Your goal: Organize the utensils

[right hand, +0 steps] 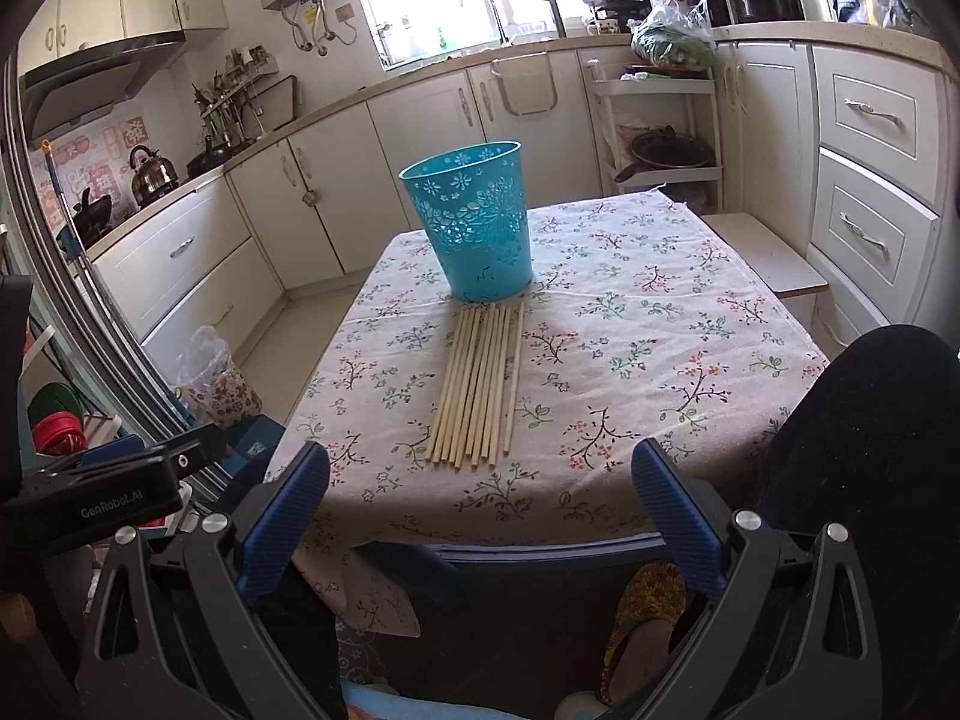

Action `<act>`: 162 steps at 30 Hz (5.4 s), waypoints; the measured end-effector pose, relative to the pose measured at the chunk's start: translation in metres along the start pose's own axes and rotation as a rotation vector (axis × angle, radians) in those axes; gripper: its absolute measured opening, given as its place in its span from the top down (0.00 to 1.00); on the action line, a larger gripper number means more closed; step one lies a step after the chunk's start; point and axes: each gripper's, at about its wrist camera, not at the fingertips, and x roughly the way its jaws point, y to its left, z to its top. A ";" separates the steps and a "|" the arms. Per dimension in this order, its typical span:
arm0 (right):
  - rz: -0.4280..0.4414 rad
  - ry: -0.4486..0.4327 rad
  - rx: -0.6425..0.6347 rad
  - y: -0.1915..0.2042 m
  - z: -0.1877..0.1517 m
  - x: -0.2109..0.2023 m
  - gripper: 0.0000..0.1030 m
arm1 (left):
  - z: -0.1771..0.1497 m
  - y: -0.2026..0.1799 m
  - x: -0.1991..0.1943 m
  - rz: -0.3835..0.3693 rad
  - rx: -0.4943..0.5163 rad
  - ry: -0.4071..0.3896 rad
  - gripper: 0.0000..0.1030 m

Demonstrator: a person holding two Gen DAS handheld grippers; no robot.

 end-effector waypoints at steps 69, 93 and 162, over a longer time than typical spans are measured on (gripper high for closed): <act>-0.025 0.313 -0.148 -0.052 0.075 0.210 0.93 | 0.109 -0.112 0.235 -0.065 0.113 0.194 0.41; -0.025 0.289 -0.161 -0.050 0.073 0.212 0.92 | 0.180 -0.049 0.136 -0.369 -0.045 -0.088 0.96; 0.065 0.269 0.030 -0.074 0.078 0.210 0.95 | 0.092 -0.012 0.222 -0.118 -0.099 -0.063 0.35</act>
